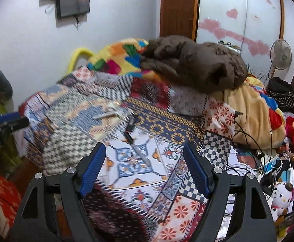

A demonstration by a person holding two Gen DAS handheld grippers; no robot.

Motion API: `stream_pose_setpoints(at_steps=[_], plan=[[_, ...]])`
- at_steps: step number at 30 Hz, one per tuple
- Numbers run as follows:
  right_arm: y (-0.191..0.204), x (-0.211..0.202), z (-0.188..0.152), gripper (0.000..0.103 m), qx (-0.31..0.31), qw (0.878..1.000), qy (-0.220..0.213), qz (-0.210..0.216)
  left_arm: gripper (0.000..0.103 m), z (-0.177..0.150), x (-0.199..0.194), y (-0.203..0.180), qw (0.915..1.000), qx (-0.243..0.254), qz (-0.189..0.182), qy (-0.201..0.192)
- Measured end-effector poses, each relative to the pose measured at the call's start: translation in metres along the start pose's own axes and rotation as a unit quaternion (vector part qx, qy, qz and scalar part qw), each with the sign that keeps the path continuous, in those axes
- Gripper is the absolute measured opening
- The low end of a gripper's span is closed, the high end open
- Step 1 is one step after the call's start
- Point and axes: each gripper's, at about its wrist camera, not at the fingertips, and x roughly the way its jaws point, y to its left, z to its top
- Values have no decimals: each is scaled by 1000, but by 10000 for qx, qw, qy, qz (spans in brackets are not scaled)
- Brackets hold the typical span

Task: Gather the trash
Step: 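Move both open tools back to the items on the quilt, then grasp the clear pen with the right tool while the left grasps the white razor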

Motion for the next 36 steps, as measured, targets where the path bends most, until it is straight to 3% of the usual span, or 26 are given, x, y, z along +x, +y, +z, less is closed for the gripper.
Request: stream_pose_setpoints(at_steps=[5,13,20,26,29,32,36], plan=[[-13,50,-7,76,-60,9990,421,114,61,12,63,7,9994,84,-149,298],[-14,125,-13,36,-212,9919,1071,651,61,26,162,17,9965,160,-408,712],[-3,166,-20,30,-512,9868,1274,854,60,40,228,14,9942,610,-376,798],[-2,175,-26,23,-646,9837,1349,1002,47,51,264,12,9913,921,-413,843],[-4,177,-27,14,-686,9836,1347,988,33,50,272,7,9882,1002,-591,993],[-6,181,-26,12,-573,9836,1350,1053,31,46,270,-1,9872,1094,-538,1033],[-7,185,-26,11,-361,9836,1368,1118,15,39,264,-11,9839,1012,-813,1228]])
